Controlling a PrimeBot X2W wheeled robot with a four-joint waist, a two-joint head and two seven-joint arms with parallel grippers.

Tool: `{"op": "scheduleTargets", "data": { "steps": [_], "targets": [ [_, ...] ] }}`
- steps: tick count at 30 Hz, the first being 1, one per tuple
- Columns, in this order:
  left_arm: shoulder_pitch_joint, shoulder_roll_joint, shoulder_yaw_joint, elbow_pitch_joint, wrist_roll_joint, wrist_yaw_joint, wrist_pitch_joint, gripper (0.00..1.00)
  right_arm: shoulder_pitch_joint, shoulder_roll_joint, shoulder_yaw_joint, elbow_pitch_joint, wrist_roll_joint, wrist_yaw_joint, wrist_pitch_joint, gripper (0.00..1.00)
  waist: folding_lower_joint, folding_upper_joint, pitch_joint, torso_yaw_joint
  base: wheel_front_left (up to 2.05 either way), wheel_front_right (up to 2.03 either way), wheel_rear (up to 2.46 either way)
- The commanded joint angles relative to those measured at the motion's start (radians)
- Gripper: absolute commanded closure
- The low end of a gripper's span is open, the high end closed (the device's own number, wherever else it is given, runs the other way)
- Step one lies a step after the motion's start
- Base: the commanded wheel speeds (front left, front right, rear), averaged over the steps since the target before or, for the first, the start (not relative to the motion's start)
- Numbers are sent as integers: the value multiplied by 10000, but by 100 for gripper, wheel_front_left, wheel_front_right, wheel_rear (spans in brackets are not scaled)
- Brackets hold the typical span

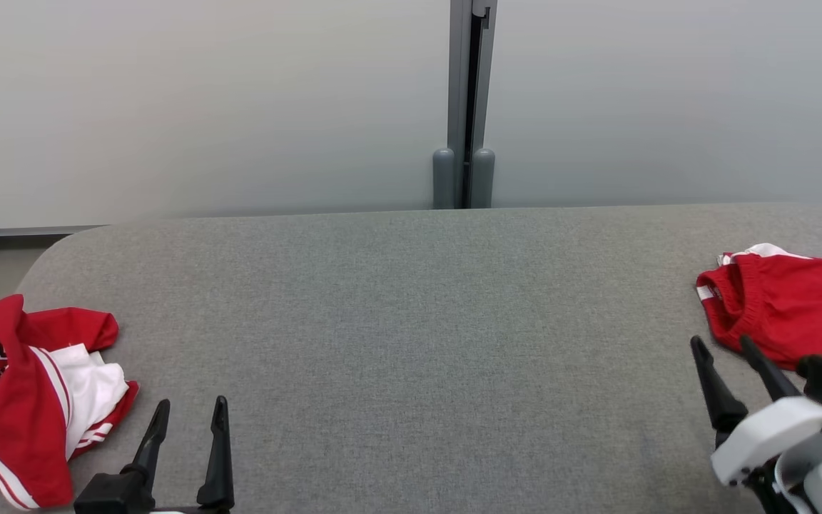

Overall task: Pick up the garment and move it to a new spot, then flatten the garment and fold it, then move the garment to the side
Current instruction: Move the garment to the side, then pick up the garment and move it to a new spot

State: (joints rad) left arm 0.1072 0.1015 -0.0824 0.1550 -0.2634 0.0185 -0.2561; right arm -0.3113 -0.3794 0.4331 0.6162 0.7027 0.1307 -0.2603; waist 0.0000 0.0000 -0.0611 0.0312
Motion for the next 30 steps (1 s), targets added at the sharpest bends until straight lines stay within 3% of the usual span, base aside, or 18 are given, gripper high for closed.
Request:
{"op": "scheduleTargets", "data": {
  "steps": [1, 6, 11, 20, 30],
  "targets": [
    [93, 6, 14, 43, -5, 10, -28, 0, 422, 121, -325, -342, -291, 2, -62, 0, 0, 0, -30, 18, 0, 0, 0],
    [261, -25, 110, 56, -39, 79, -70, 0, 1857, 749, -1648, -1939, -1402, 2, -57, 0, 0, 0, -105, -60, 0, 0, 0],
    [331, -64, 69, 19, 85, 119, -92, 0, 2512, 1212, -2204, -2896, -2256, 2, -58, 0, 0, 0, -56, -119, 0, 0, 0],
    [344, -141, 89, -155, 326, 161, -97, 0, 2810, 1682, -2895, -3368, -3214, 2, 38, 0, 0, 0, -10, -51, 0, 0, 0],
    [263, -207, 126, -272, 517, 79, -100, 0, 2826, 1920, -3107, -3638, -3535, 2, 378, 0, 0, 0, 39, -95, 0, 0, 0]
  ]
}}
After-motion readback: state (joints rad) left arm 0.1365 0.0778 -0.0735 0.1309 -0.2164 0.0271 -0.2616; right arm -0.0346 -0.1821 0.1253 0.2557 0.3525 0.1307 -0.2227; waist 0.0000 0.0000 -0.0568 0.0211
